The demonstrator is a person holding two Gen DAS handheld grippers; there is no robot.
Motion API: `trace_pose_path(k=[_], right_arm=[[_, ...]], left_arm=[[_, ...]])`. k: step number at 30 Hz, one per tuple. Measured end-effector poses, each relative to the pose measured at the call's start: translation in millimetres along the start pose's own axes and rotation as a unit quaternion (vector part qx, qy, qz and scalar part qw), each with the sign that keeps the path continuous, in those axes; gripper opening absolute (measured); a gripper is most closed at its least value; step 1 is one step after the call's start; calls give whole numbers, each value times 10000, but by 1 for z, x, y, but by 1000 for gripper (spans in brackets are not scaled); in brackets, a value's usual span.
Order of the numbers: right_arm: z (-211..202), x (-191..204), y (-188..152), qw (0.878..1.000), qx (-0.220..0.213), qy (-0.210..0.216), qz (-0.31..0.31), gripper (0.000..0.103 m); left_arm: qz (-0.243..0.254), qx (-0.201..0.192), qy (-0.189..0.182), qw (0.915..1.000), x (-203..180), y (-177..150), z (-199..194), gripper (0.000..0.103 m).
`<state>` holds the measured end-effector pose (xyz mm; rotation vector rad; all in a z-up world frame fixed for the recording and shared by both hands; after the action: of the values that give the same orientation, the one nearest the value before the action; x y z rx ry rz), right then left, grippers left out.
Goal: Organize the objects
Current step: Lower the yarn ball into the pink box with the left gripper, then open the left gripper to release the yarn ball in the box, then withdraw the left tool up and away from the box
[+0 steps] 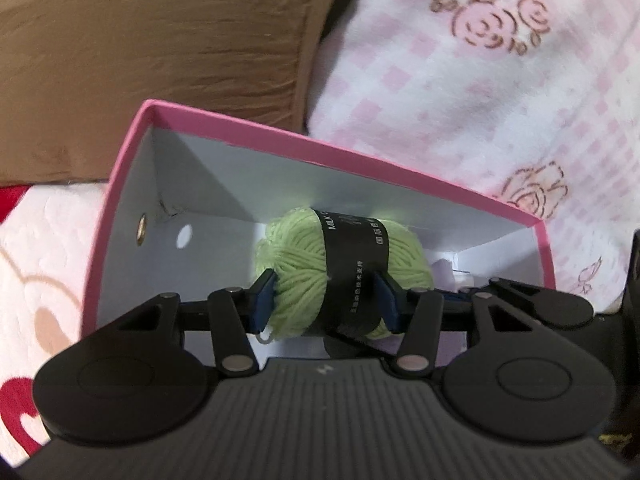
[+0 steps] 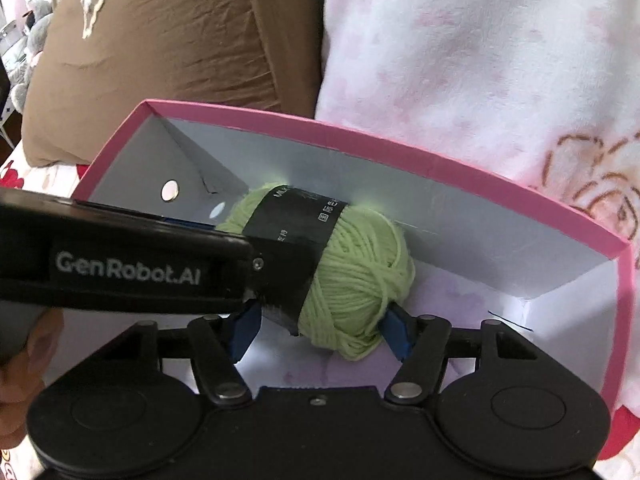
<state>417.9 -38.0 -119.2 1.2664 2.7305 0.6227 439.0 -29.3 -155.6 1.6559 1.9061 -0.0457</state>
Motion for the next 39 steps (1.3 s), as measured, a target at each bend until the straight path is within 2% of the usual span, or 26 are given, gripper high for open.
trace_pose_path(k=[4, 7, 11, 16, 20, 23, 25, 28, 39], right_arm=[[-9, 7, -8, 9997, 93, -33, -208, 75], [-23, 14, -17, 9996, -19, 89, -263, 79], [-44, 23, -32, 9989, -352, 17, -316, 80], [-65, 33, -42, 9980, -616, -7, -162, 81], [-81, 31, -52, 9976, -690, 23, -53, 81], [-89, 28, -48, 9971, -759, -53, -3, 81], [-102, 27, -63, 9965, -832, -63, 14, 81], [-112, 36, -67, 9958, -915, -84, -1, 81], [-165, 70, -99, 9926, -1117, -324, -340, 82]], left_arm=[[-21, -5, 23, 10000, 1, 1, 3, 51], [2, -27, 78, 10000, 0, 0, 6, 52], [146, -20, 155, 9998, -2, -1, 2, 54], [456, -61, 351, 9983, -7, 5, -21, 55], [455, 81, 302, 9985, -7, -5, -39, 58], [559, 51, 419, 9975, -10, -14, -59, 58], [601, 104, 446, 9971, -12, -23, -72, 58], [716, 227, 484, 9960, -15, -39, -97, 58], [1119, -51, 510, 9924, -47, -86, -193, 62]])
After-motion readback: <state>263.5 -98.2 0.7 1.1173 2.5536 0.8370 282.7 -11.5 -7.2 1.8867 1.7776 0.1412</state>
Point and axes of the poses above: each gripper's, at about its wrist camera, not at the fingertips, and z roughly the way its jaws point, x to its left, y to its top, the point moved 6 cm from there along z, roughly the way its jaws point, and after that the axes turned 6 degrees about x, right-handed, at the moved point
